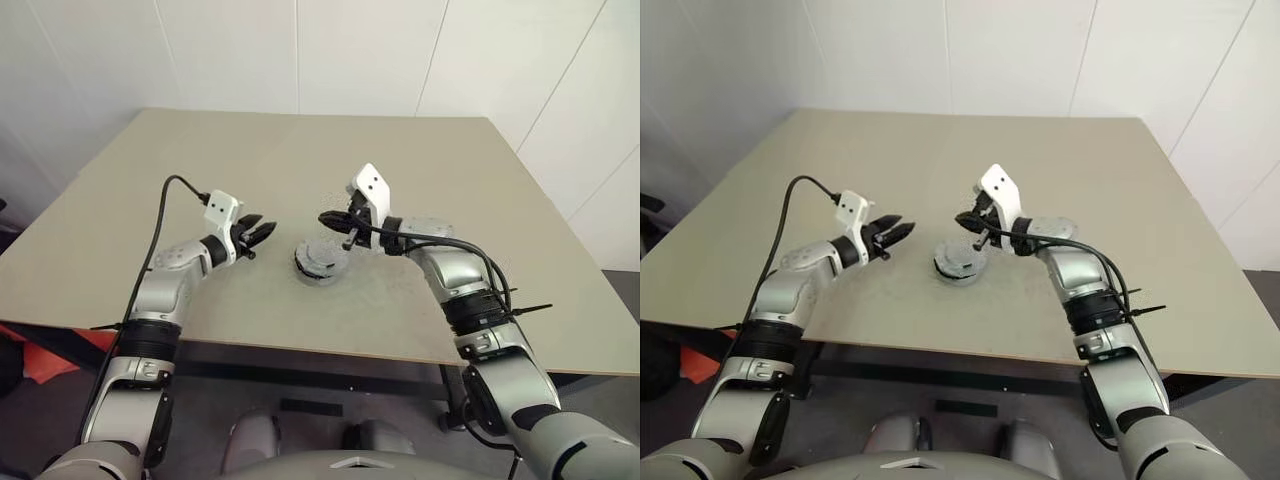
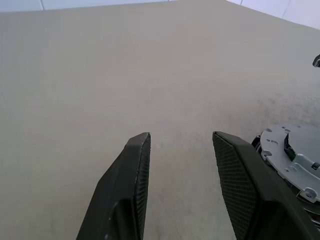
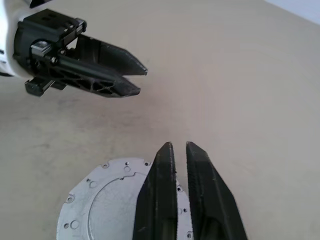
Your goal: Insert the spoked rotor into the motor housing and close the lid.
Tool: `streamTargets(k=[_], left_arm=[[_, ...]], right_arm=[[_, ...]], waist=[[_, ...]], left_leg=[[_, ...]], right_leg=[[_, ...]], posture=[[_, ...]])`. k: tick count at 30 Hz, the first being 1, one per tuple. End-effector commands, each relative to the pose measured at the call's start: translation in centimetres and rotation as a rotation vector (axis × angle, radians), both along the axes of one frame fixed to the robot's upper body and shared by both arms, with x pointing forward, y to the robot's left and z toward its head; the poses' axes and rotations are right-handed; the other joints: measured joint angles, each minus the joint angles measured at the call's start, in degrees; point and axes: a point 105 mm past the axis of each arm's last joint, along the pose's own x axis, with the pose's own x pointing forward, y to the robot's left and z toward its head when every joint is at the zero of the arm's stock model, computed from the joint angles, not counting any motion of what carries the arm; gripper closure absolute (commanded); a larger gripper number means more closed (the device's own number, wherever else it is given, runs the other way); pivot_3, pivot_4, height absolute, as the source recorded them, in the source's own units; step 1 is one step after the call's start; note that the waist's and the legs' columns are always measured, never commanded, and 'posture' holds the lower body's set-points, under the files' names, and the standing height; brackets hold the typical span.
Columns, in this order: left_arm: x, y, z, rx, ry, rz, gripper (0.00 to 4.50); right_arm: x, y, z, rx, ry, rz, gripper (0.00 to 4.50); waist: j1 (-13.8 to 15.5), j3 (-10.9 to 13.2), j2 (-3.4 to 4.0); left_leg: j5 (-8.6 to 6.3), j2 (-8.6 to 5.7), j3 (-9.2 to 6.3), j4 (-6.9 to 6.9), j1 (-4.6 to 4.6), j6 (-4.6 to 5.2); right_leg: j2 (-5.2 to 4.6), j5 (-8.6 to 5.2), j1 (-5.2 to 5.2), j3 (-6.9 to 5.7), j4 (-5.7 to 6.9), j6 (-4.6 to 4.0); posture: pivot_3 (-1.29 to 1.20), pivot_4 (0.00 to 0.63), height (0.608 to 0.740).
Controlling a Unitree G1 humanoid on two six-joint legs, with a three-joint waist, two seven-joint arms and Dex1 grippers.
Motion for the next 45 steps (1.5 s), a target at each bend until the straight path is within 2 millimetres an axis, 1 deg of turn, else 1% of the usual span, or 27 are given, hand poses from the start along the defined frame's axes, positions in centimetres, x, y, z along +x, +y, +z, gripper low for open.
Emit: streamTargets(k=[1,5,8,10,15,19,23,31,34,36,39,41,42,45], left_arm=[[0.4,0.4,2.2,-0.009,-0.072,0.000,2.41],[0.4,0.5,2.1,-0.002,-0.068,-0.001,2.41],[0.3,0.3,1.9,0.002,-0.065,-0.004,2.41],[0.3,0.4,1.9,0.004,-0.065,-0.003,2.41],[0.3,0.6,1.9,0.011,-0.064,0.003,2.41],[0.3,0.8,1.9,0.016,-0.062,0.009,2.41],[0.3,0.9,1.8,0.019,-0.060,0.011,2.41],[0.3,1.1,1.5,0.026,-0.052,0.019,2.41],[0.3,1.2,1.5,0.027,-0.051,0.021,2.41],[0.3,1.2,1.5,0.027,-0.051,0.022,2.41],[0.3,1.1,1.5,0.031,-0.051,0.024,2.41],[0.4,1.1,1.5,0.032,-0.053,0.026,2.41],[0.4,1.2,1.5,0.032,-0.054,0.028,2.41],[0.5,1.2,1.6,0.034,-0.058,0.033,2.41]], right_arm=[[-0.4,0.1,0.2,-0.016,-0.057,0.045,2.93],[-0.5,0.3,-0.7,-0.020,-0.060,0.066,1.67],[-0.6,0.6,-1.0,-0.007,-0.050,0.077,0.57],[-0.8,0.8,-1.0,-0.001,-0.042,0.085,0.04],[-0.4,0.6,-1.3,-0.011,-0.037,0.066,0.04],[-0.8,0.4,-2.7,-0.039,-0.003,0.081,0.04],[-1.0,0.1,-3.4,-0.042,0.011,0.069,0.04],[-1.8,0.0,-3.6,-0.038,0.017,0.088,0.04],[-2.2,0.0,-3.1,-0.023,0.011,0.104,0.04],[-2.2,0.0,-3.2,-0.025,0.015,0.103,0.04],[-2.0,0.1,-3.7,-0.039,0.019,0.091,0.69],[-1.9,0.2,-3.8,-0.038,0.023,0.089,1.34],[-1.9,0.2,-3.8,-0.038,0.027,0.088,1.58],[-1.8,0.2,-4.2,-0.043,0.038,0.082,1.58]], waist=[[0.00,0.00,0.00],[-0.05,0.00,0.00],[-0.08,0.00,0.00],[-0.08,0.00,0.00],[-0.07,0.00,-0.01],[-0.09,0.00,-0.01],[-0.09,0.00,-0.01],[-0.06,0.00,-0.01],[-0.08,0.01,-0.01],[-0.08,0.00,-0.01],[-0.09,0.00,-0.01],[-0.09,0.00,-0.01],[-0.11,0.00,-0.01],[-0.17,0.00,-0.01]], left_leg=[[-0.03,0.00,0.00,0.00,0.00,0.05],[-0.05,0.00,0.00,0.00,0.01,0.08],[-0.05,0.00,0.00,0.00,0.01,0.09],[-0.05,0.00,0.00,-0.01,0.00,0.09],[-0.06,0.00,0.00,-0.02,-0.02,0.10],[-0.06,0.00,0.00,-0.03,-0.02,0.10],[-0.06,0.00,0.00,-0.09,-0.02,0.10],[-0.06,-0.01,0.01,-0.19,-0.02,0.11],[-0.06,-0.01,0.02,-0.22,-0.02,0.11],[-0.06,-0.01,0.02,-0.25,-0.02,0.11],[-0.06,-0.01,0.02,-0.30,-0.01,0.10],[-0.06,-0.02,0.03,-0.33,-0.01,0.10],[-0.06,-0.02,0.03,-0.36,-0.01,0.10],[-0.06,-0.02,0.04,-0.40,-0.01,0.10]], right_leg=[[0.00,0.00,0.00,0.00,-0.01,0.01],[0.00,0.00,0.00,0.00,-0.01,0.01],[0.00,0.00,0.00,0.00,0.00,0.01],[0.00,-0.01,-0.01,0.00,-0.01,0.01],[0.00,0.00,-0.02,0.00,-0.05,0.00],[0.00,0.00,-0.02,0.00,-0.06,0.00],[0.00,0.00,-0.02,0.00,-0.12,0.01],[0.00,0.00,-0.01,0.00,-0.23,0.01],[0.01,0.00,-0.01,0.00,-0.26,0.00],[0.01,0.00,-0.01,0.00,-0.29,0.01],[0.01,-0.01,-0.01,0.00,-0.33,0.02],[0.01,0.00,-0.01,0.00,-0.37,0.01],[0.01,0.00,-0.01,-0.01,-0.39,0.00],[0.02,0.00,-0.01,0.00,-0.43,0.00]], posture=[[0.00,0.000,0.740],[0.00,0.000,0.740],[0.00,0.000,0.740],[0.00,0.000,0.740],[0.00,0.000,0.740],[0.00,0.000,0.740],[0.00,0.000,0.740],[0.00,0.000,0.740],[0.00,0.000,0.740],[0.00,0.000,0.740],[0.00,0.000,0.740],[0.00,0.000,0.740],[0.00,0.000,0.740],[0.00,0.000,0.740]])
